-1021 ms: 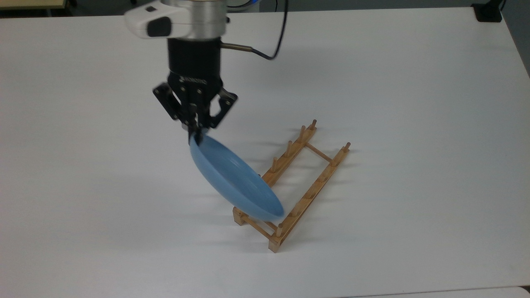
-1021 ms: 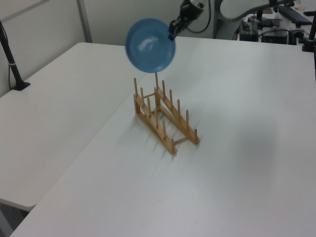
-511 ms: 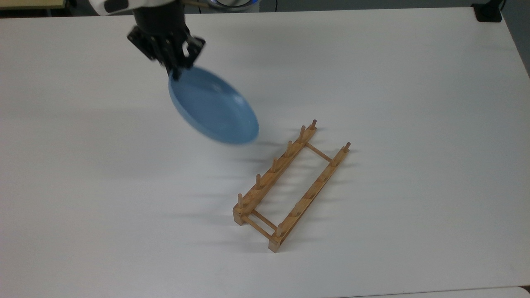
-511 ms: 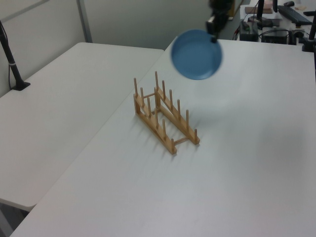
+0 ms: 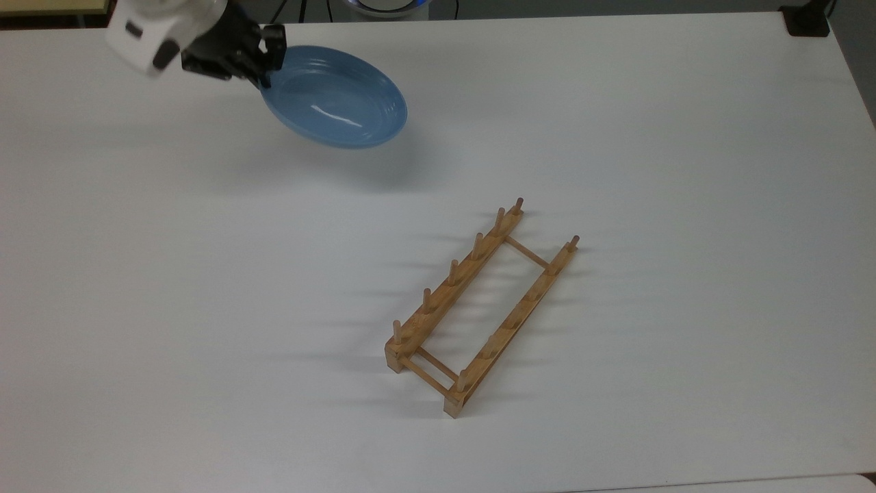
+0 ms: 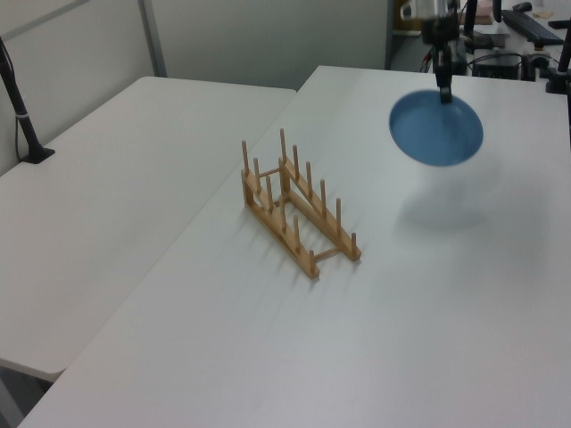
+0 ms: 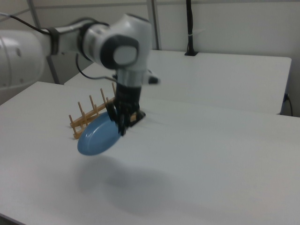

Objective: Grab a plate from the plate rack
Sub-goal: 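Carry the blue plate away from the rack and lower it flat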

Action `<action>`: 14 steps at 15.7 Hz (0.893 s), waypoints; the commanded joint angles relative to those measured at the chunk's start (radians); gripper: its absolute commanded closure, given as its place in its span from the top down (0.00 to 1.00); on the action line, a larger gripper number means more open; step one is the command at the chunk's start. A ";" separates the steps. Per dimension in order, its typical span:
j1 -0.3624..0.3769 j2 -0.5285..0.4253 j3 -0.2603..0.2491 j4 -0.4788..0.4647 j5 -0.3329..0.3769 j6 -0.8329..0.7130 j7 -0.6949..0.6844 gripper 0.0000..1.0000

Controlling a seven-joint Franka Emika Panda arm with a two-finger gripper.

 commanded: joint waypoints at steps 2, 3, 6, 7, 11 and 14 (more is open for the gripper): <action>-0.025 0.054 -0.046 -0.085 0.109 0.050 -0.072 0.00; -0.025 0.052 -0.046 -0.123 0.109 0.099 -0.069 0.00; -0.024 0.058 -0.046 -0.189 0.109 0.218 -0.061 0.00; -0.024 0.069 -0.046 -0.202 0.109 0.242 -0.061 0.00; -0.024 0.092 -0.046 -0.208 0.109 0.258 -0.061 0.00; -0.025 0.118 -0.047 -0.220 0.099 0.256 -0.061 0.03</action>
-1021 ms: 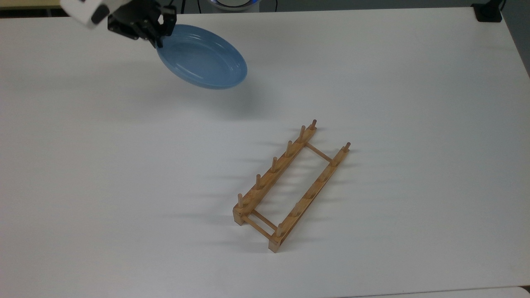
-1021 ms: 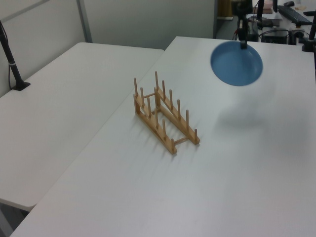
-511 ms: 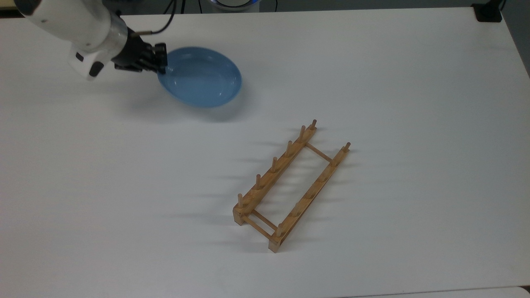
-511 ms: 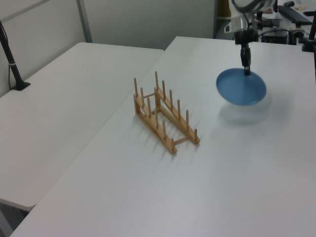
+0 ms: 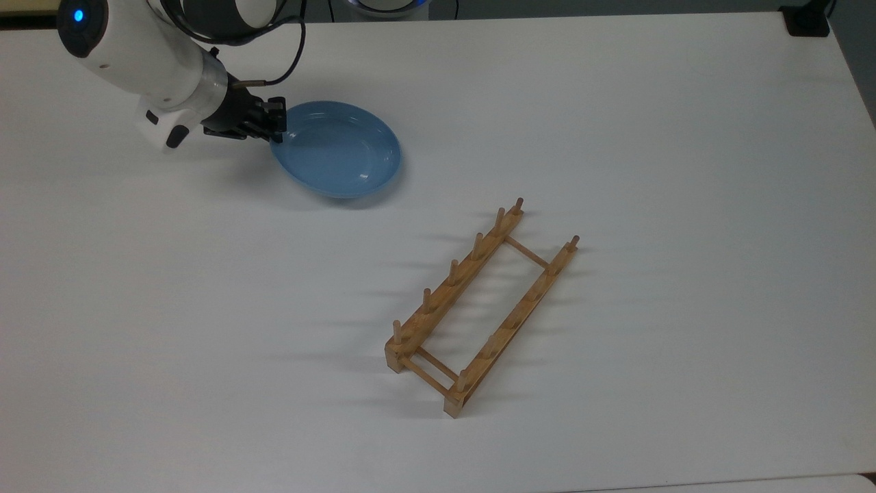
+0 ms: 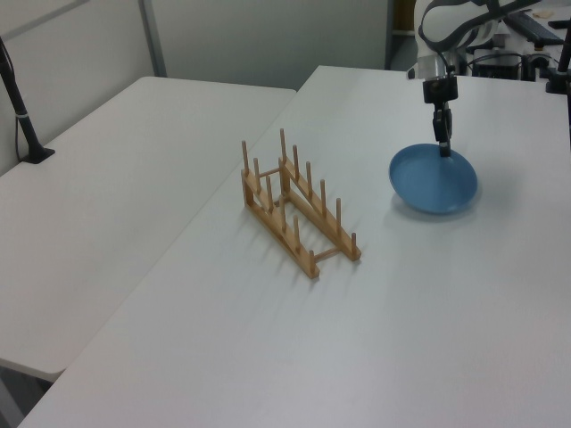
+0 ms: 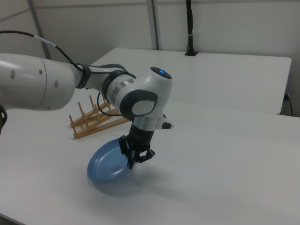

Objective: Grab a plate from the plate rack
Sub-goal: 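Carry the blue plate away from the rack and lower it flat, then open the gripper to release the plate on the table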

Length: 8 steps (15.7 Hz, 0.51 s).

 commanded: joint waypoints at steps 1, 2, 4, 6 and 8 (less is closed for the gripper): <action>0.005 0.007 -0.008 -0.031 0.009 0.014 -0.010 0.08; 0.004 0.007 -0.008 -0.031 0.009 0.013 -0.008 0.32; -0.004 0.007 -0.008 -0.028 0.009 0.005 -0.005 0.92; -0.005 -0.002 -0.008 -0.022 0.009 -0.007 -0.004 1.00; -0.005 -0.025 -0.009 -0.001 0.012 -0.028 -0.002 1.00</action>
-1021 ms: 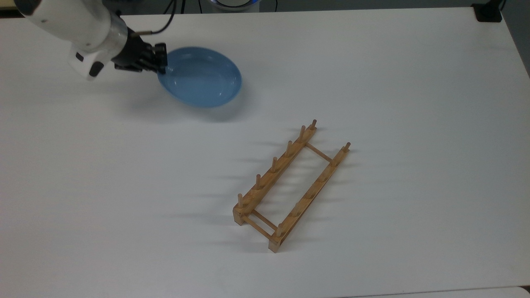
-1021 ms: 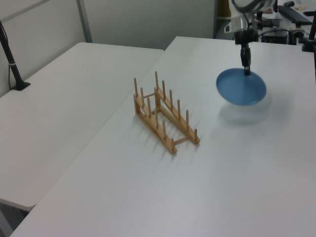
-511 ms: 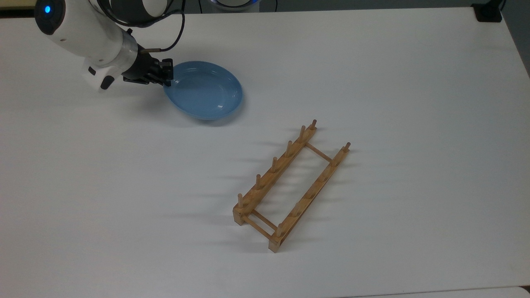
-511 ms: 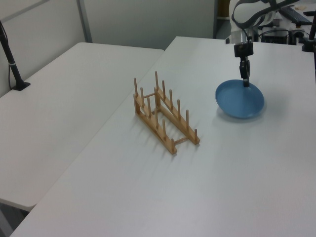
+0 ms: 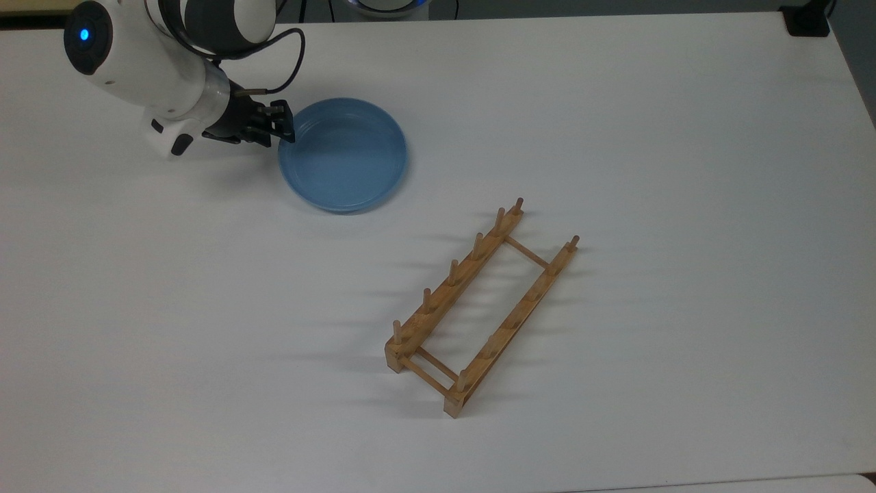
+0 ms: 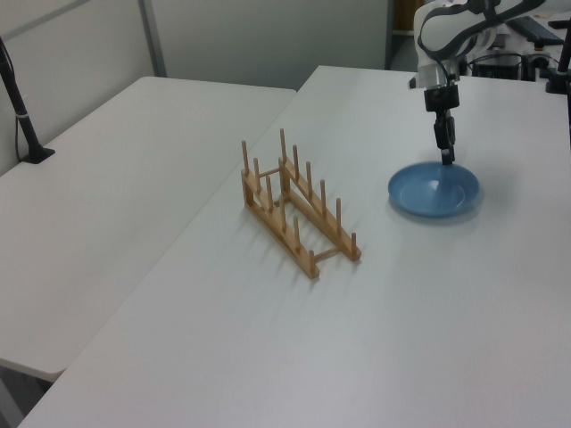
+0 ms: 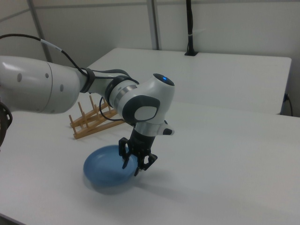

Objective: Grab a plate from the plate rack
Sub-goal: 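Open the gripper to release the plate on the table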

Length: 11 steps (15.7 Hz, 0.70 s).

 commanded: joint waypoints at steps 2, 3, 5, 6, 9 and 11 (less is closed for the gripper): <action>0.001 -0.097 -0.007 0.026 0.018 -0.056 -0.001 1.00; 0.002 -0.129 -0.007 0.035 0.020 -0.076 0.010 1.00; 0.008 -0.196 -0.007 0.075 0.021 -0.125 0.066 1.00; 0.013 -0.226 -0.006 0.109 0.023 -0.155 0.108 1.00; 0.039 -0.273 -0.003 0.239 0.024 -0.283 0.313 1.00; 0.086 -0.301 -0.009 0.310 0.023 -0.356 0.454 1.00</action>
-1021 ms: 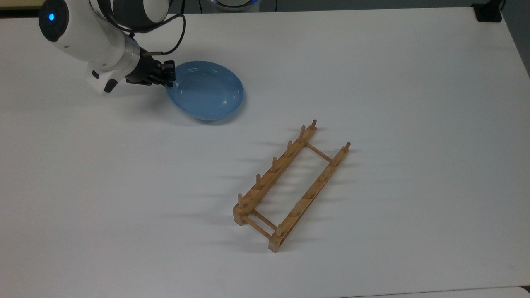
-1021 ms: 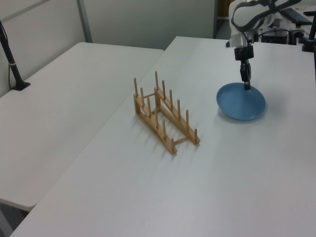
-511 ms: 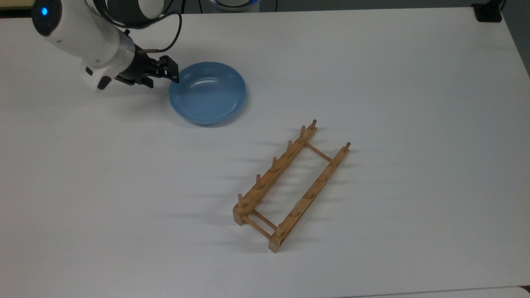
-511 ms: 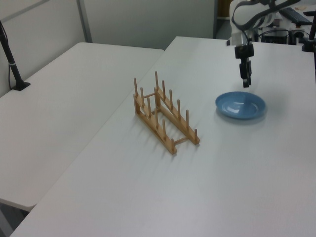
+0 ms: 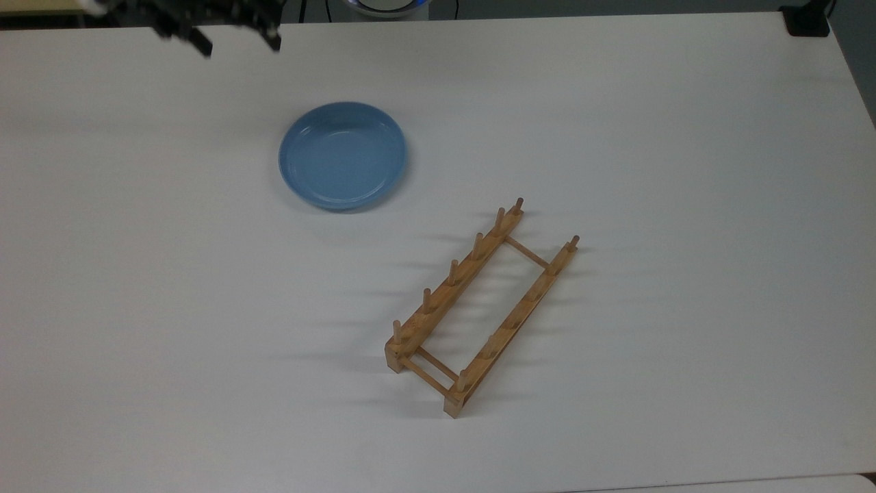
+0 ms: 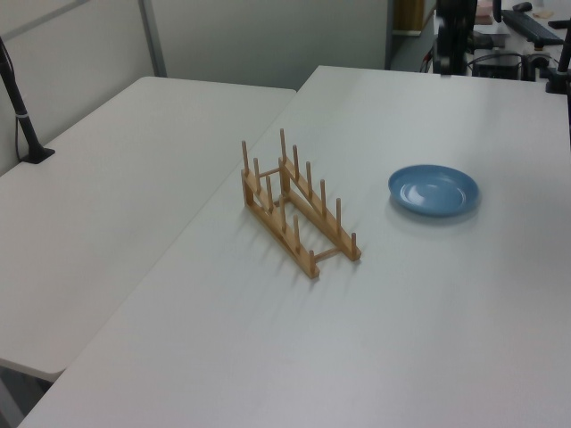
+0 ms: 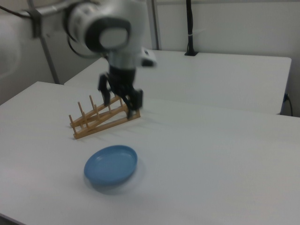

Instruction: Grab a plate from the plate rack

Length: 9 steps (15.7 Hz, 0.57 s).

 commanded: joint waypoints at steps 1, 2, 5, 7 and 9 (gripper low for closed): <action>0.095 -0.056 -0.015 0.100 0.011 -0.110 0.256 1.00; 0.121 -0.079 -0.016 0.100 0.010 -0.114 0.316 1.00; 0.226 -0.102 -0.044 0.101 -0.001 -0.110 0.500 1.00; 0.321 -0.110 -0.093 0.100 -0.021 -0.110 0.537 1.00; 0.359 -0.102 -0.099 0.100 -0.078 -0.100 0.532 1.00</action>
